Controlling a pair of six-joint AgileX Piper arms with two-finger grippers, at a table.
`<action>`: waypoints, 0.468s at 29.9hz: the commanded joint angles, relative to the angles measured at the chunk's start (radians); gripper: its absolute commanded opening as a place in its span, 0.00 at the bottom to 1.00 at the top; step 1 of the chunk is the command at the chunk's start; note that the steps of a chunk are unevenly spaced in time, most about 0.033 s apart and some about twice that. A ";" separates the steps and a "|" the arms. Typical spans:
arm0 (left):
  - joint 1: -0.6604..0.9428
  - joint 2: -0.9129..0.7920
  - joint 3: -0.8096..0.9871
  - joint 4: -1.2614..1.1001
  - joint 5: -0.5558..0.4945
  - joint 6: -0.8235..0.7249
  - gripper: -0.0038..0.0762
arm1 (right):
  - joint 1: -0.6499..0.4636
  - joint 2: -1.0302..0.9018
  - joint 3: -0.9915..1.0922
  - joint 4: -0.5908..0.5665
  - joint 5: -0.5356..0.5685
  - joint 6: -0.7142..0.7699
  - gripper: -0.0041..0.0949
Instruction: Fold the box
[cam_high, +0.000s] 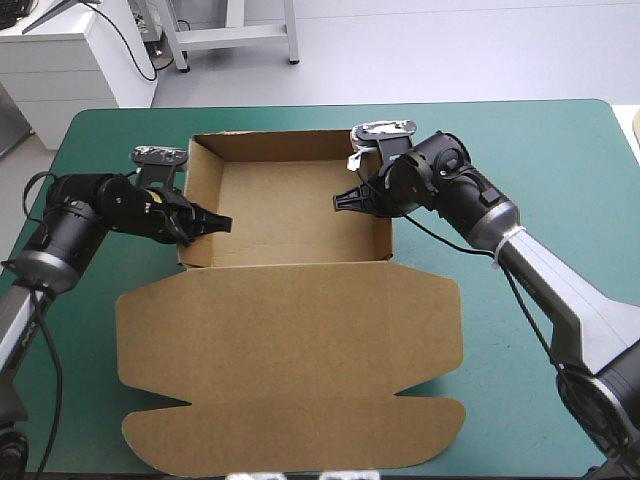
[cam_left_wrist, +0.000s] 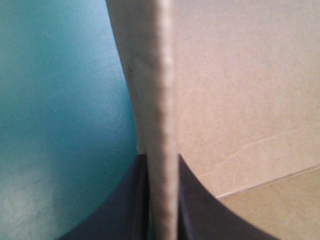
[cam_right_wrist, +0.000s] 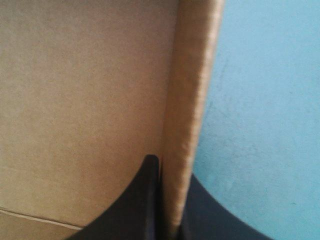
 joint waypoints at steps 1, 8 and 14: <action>-0.087 0.018 -0.107 -0.036 -0.032 0.048 0.04 | -0.002 -0.044 -0.026 -0.090 0.011 -0.033 0.02; -0.179 0.195 -0.227 0.041 0.012 -0.056 0.04 | -0.122 -0.014 -0.026 0.039 0.104 -0.094 0.02; -0.188 0.323 -0.227 0.036 0.026 -0.082 0.04 | -0.181 0.042 -0.028 0.121 0.144 -0.143 0.02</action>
